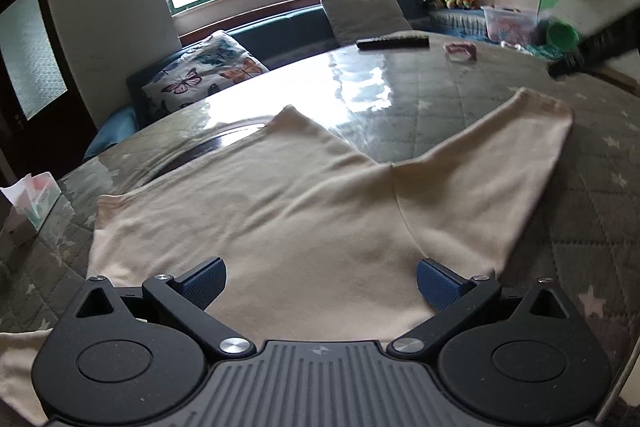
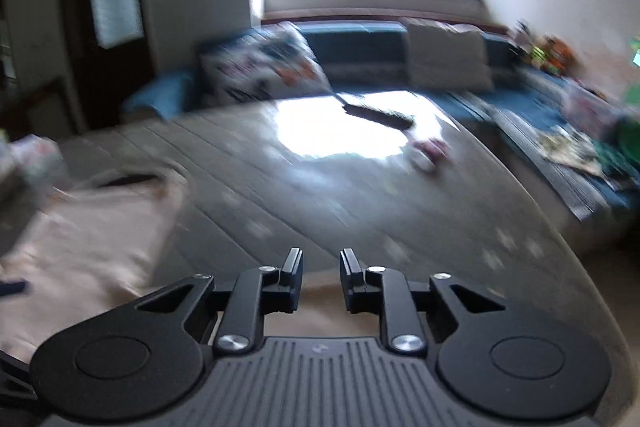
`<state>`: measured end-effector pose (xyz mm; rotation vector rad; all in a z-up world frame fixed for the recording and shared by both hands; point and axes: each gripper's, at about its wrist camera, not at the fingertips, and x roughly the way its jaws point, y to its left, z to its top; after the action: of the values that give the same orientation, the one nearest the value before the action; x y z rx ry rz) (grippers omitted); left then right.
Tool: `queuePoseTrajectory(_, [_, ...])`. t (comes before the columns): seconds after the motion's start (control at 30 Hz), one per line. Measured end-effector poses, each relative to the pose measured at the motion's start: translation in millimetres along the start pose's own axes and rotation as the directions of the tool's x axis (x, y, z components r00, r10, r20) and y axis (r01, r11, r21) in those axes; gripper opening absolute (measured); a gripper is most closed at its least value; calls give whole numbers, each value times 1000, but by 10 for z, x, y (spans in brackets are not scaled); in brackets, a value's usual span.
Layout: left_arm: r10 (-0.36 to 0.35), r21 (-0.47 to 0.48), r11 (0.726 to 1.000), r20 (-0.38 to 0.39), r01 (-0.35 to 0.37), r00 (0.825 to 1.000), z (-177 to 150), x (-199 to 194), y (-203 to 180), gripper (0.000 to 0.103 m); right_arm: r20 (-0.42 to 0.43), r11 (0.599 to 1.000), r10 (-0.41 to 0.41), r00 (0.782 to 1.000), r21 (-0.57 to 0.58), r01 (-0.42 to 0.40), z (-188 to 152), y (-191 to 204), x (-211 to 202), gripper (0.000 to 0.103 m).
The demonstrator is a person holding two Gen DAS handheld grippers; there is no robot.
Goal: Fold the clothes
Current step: 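Lift the shirt side with the right gripper and fold it over the body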
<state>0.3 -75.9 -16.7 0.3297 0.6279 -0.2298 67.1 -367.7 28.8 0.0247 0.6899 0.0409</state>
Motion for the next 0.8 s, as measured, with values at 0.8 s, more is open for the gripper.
queuePoseTrajectory(0.8, [9, -4, 1000, 1, -9, 1000, 4, -35, 30, 103, 44, 980, 136, 990, 143, -141, -7, -199, -146, 8])
